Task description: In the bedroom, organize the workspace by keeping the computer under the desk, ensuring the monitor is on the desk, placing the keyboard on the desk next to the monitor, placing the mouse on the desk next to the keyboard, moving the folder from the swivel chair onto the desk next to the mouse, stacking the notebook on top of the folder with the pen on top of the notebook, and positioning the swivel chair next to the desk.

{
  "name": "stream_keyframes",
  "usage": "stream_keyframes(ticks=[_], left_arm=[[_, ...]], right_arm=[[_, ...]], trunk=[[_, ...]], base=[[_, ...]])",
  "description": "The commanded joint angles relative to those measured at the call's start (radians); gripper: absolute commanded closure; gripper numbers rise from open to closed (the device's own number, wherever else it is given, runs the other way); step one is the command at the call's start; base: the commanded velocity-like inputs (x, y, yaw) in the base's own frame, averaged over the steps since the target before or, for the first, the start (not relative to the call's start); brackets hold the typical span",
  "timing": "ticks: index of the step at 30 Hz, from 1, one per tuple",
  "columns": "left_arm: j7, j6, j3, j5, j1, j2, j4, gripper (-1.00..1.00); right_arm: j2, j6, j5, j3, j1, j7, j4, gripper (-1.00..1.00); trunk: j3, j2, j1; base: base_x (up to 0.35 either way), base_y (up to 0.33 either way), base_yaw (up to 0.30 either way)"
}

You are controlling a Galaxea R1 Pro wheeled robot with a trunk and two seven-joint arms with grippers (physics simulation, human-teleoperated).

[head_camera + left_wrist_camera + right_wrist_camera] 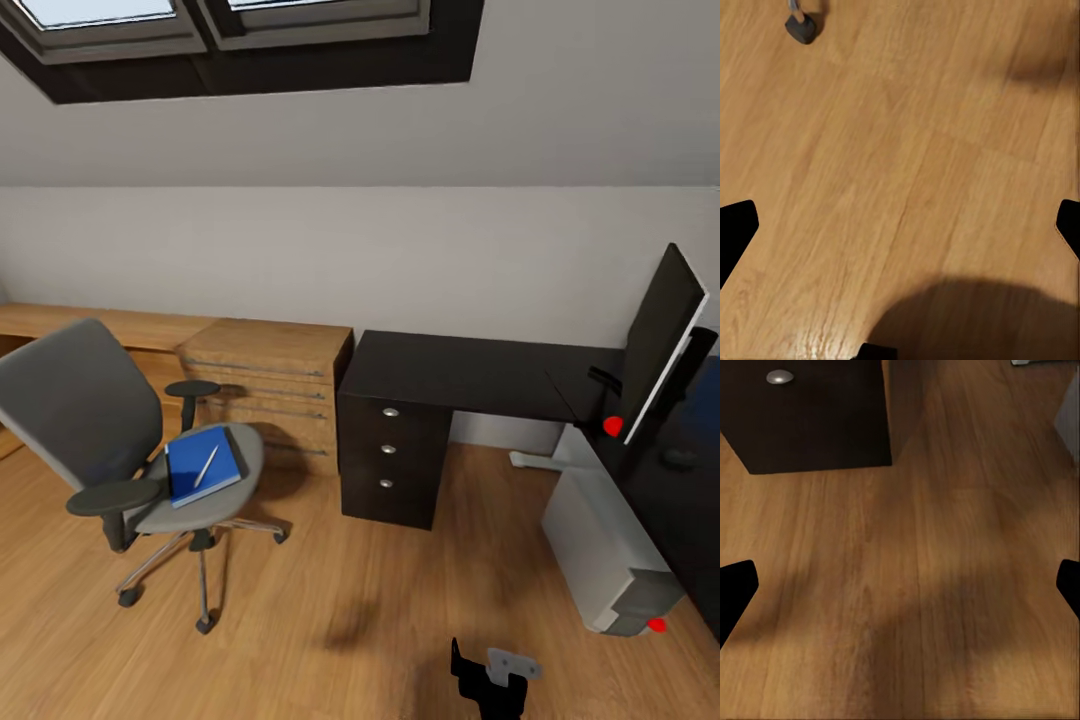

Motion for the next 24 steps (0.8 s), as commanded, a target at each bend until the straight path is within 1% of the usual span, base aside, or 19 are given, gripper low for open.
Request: stream_keyframes(ticks=[1, 6, 10, 18, 23, 24], left_arm=[[0.006, -0.011, -0.004, 0.010, -0.001, 0.000, 0.000, -1.00], [0.006, -0.036, 0.028, 0.014, -0.001, 0.000, 0.000, -1.00], [0.006, -0.042, 0.038, 0.014, -0.001, 0.000, 0.000, -1.00], [0.006, -0.044, 0.041, 0.015, -0.001, 0.001, 0.000, -1.00], [0.008, -0.044, 0.045, 0.015, 0.000, 0.002, 0.000, -1.00], [0.010, -0.044, 0.054, 0.022, 0.000, 0.008, 0.000, -1.00]], right_arm=[[0.001, -0.004, -0.004, 0.004, -0.001, -0.003, 0.002, -1.00], [0.000, -0.004, -0.004, 0.004, -0.001, -0.003, 0.002, -1.00], [0.002, -0.004, -0.004, 0.004, -0.001, -0.003, 0.002, -1.00], [0.003, 0.000, -0.006, 0.003, 0.001, -0.006, 0.003, -1.00], [-0.002, 0.001, -0.007, 0.001, 0.023, -0.008, 0.002, -1.00], [-0.008, 0.001, -0.007, 0.000, 0.065, -0.007, 0.001, -1.00]], trunk=[[0.001, 0.007, -0.004], [0.014, 0.042, -0.023], [0.026, 0.070, -0.039], [0.051, 0.126, -0.069], [0.066, 0.161, -0.088], [0.069, 0.168, -0.092]], base=[[0.000, 0.000, -0.217], [0.000, 0.000, -0.243], [0.000, 0.000, -0.227], [0.000, 0.000, -0.043], [0.000, 0.000, -0.005], [0.000, 0.000, 0.000]])
